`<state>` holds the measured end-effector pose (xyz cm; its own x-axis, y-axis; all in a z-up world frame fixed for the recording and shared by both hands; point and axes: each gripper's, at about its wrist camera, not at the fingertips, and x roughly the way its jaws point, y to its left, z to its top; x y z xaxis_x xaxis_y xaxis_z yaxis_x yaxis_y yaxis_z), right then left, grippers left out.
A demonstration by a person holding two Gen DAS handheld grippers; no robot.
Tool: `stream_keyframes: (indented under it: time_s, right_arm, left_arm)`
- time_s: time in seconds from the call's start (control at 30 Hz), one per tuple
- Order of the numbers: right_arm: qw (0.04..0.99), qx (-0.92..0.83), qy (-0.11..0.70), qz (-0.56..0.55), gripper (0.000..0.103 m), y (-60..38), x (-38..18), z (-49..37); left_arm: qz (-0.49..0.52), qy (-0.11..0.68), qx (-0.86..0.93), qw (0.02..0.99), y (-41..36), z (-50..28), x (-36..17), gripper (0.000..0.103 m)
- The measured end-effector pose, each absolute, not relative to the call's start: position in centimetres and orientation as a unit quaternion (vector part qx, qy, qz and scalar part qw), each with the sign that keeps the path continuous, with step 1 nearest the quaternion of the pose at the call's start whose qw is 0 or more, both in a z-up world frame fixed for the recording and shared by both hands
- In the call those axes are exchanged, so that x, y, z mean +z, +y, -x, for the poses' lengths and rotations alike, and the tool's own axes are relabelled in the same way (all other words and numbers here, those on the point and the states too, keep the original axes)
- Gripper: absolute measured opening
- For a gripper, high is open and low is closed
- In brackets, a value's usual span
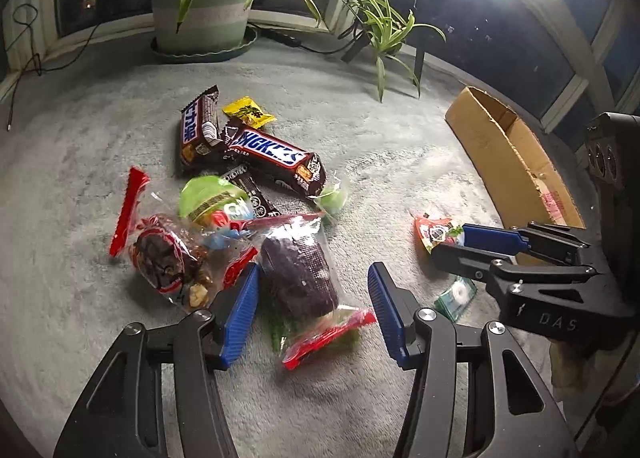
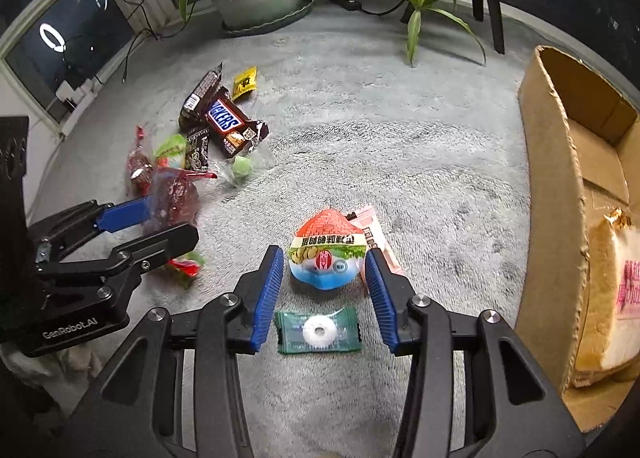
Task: Organize snacks
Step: 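Grasp the dried-fruit bag with the left tool while the right grasps the round snack, then lift both snacks and carry them over the cardboard box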
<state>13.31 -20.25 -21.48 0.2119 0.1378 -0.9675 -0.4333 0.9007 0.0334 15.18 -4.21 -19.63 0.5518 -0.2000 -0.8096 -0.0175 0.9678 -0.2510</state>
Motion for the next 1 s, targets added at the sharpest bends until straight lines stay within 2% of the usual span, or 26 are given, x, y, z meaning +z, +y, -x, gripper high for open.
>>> stream_keyframes:
  time_s: [0.2, 0.33, 0.67, 0.77, 1.0]
  right_arm:
    - [0.772, 0.185, 0.586, 0.164, 0.045, -19.2, -21.8, -13.2]
    - [0.772, 0.188, 0.580, 0.181, 0.041, -18.9, -21.9, -13.0]
    - [0.772, 0.201, 0.574, 0.184, 0.039, -19.0, -21.7, -12.5]
    - [0.779, 0.200, 0.567, 0.179, 0.032, -19.1, -21.4, -12.3]
    - [0.768, 0.214, 0.581, 0.164, 0.027, -19.3, -21.5, -12.4]
  left_arm:
    - [0.105, 0.474, -0.046, 0.873, -4.3, -15.4, -20.1, 0.039]
    - [0.103, 0.473, -0.044, 0.874, -4.1, -15.4, -20.2, 0.033]
    - [0.102, 0.467, -0.048, 0.877, -4.0, -15.3, -20.1, 0.030]
    - [0.103, 0.465, -0.047, 0.878, -4.0, -15.2, -20.0, 0.030]
    - [0.107, 0.463, -0.050, 0.878, -3.9, -14.8, -19.8, 0.030]
